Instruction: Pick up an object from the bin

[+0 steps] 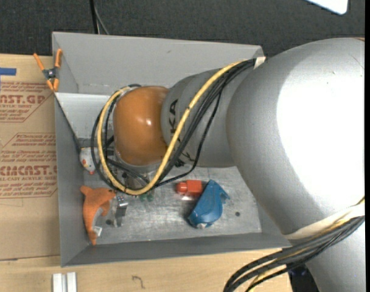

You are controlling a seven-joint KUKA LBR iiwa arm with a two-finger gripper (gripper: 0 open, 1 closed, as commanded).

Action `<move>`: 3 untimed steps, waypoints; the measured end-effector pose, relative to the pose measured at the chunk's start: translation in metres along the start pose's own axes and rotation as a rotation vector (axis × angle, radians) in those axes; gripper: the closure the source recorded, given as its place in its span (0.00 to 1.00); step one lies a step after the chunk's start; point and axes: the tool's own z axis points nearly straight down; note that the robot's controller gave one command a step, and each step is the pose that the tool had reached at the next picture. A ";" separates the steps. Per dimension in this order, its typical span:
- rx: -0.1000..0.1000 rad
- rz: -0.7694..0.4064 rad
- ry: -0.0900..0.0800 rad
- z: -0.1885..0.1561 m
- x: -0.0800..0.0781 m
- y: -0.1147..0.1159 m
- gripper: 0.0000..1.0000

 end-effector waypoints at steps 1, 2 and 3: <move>-0.003 0.010 -0.004 -0.011 0.009 0.030 0.00; -0.001 -0.058 -0.004 0.013 0.006 0.025 0.00; -0.003 -0.034 -0.005 0.018 0.007 0.010 1.00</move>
Offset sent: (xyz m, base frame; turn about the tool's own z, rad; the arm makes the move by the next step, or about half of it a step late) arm -0.0091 0.0220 -0.0191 -0.0750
